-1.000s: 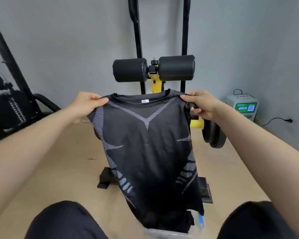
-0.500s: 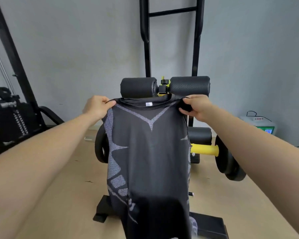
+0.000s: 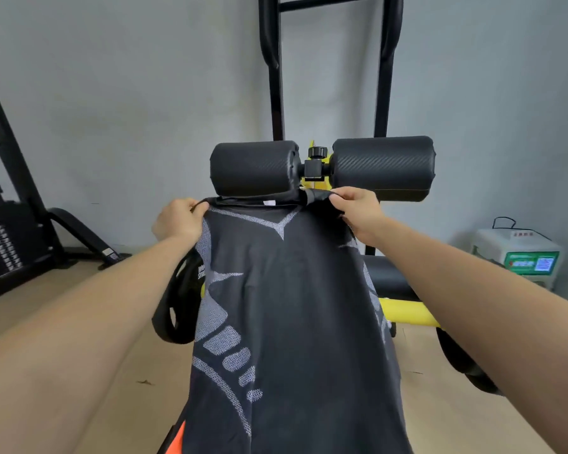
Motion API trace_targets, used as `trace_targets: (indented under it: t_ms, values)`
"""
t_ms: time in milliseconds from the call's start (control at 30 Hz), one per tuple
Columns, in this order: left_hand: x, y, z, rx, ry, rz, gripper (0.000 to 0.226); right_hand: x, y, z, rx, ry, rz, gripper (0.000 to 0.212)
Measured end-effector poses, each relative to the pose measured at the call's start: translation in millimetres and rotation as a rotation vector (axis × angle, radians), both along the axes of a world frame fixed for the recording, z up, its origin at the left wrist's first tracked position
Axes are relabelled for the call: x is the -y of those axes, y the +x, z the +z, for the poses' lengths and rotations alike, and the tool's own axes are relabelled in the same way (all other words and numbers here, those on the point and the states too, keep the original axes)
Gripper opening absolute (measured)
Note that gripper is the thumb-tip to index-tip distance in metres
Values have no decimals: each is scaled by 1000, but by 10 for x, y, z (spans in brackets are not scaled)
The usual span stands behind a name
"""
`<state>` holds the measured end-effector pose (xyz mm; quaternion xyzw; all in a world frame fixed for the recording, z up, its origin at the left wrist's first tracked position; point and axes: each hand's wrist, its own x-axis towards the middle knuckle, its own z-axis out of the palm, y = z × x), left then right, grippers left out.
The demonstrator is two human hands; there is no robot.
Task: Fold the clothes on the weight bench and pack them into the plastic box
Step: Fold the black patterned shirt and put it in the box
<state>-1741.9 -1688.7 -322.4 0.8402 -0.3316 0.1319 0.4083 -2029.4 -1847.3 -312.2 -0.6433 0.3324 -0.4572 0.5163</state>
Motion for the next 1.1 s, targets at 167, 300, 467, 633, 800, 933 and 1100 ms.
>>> trace_targets:
  t_ms: [167, 300, 467, 633, 800, 933, 1100]
  values:
    - [148, 38, -378, -47, 67, 17, 31, 189, 68, -479, -220, 116, 31, 5]
    - [49, -56, -579, -54, 107, -21, 30, 173, -48, -679, -338, 92, 20, 15]
    - [-175, -116, -579, -102, -23, -253, 21, 2, -273, -540, -416, -74, -2, 8]
    - [-556, -385, -441, -122, -151, -496, 19, -175, -652, -440, -519, -309, -75, 22]
    - [-1014, -736, -366, -45, -99, -579, 13, -440, -1078, -432, -589, -473, -108, 8]
    - [-1325, -975, -472, 20, 15, -599, 9, -608, -1328, -508, -670, -542, -101, 5]
    - [-1697, -1213, -687, 190, 307, -551, 30, -945, -1625, -735, -864, -575, -15, 14]
